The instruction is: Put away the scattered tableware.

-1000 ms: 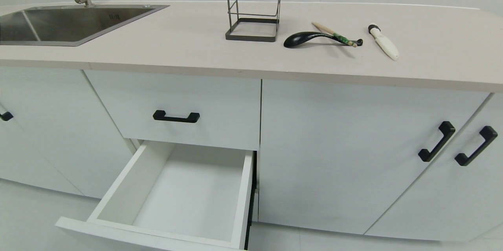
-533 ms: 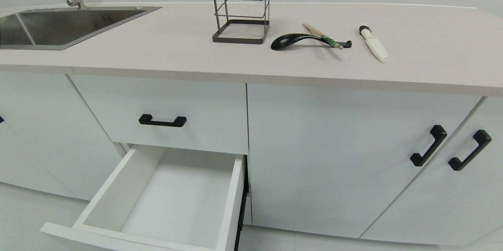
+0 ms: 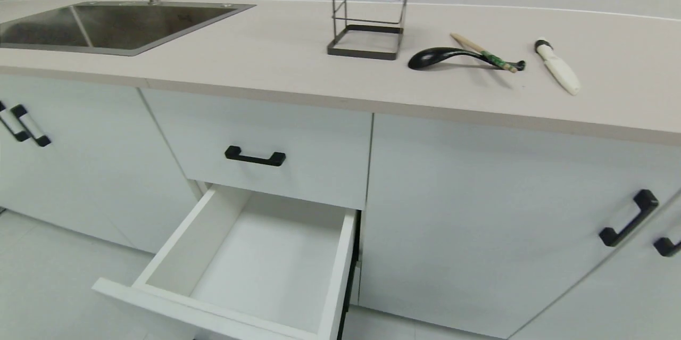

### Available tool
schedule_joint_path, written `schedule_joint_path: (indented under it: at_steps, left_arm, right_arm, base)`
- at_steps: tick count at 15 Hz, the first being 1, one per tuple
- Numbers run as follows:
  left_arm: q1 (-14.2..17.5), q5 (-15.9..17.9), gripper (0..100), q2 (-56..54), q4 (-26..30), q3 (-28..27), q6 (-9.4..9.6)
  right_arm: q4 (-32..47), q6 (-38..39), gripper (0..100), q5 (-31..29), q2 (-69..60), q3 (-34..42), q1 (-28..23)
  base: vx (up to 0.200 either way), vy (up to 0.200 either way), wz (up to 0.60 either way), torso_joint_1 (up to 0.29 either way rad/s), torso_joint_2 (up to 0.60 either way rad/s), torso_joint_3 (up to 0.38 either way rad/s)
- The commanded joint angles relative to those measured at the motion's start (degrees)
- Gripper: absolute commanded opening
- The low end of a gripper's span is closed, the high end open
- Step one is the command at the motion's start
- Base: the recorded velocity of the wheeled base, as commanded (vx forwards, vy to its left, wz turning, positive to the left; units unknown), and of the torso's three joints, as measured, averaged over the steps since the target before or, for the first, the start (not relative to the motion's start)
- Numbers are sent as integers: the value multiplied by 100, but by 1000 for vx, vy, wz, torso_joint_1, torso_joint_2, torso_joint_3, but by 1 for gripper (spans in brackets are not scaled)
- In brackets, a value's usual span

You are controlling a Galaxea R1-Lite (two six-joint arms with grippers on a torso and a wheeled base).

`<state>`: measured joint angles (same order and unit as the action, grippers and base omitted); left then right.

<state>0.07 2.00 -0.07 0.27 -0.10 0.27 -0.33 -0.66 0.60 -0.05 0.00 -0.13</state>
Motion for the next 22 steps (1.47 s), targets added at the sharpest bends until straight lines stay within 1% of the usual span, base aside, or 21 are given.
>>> schedule_joint_path:
  at_steps: [1, 4, 6, 12, 16, 22]
  left_arm:
    - [1, 2, 100, 7, 0, 1, 0]
    - [1, 2, 100, 7, 0, 1, -9]
    - [1, 2, 100, 7, 0, 1, -9]
    - [1, 2, 100, 7, 0, 1, -9]
    - [1, 2, 100, 7, 0, 10, -18]
    - [1, 2, 100, 7, -9, 1, 0]
  right_arm:
    - [-2, 4, 0, 2, 5, 0, 5]
    - [-2, 4, 0, 2, 5, 0, 5]
    - [-2, 4, 0, 2, 5, 0, 5]
    - [-2, 13, 0, 2, 5, 0, 5]
    - [-2, 13, 0, 2, 5, 0, 5]
    - [-2, 4, 0, 11, 5, 0, 5]
  base:
    - [0, 0, 0, 0, 0, 0]
    - [0, 0, 0, 0, 0, 0]
    - [200, 200, 0, 5, 5, 5]
    - [0, 0, 0, 0, 0, 0]
    - [0, 0, 0, 61, -226, -239]
    - [0, 0, 0, 172, -511, -291]
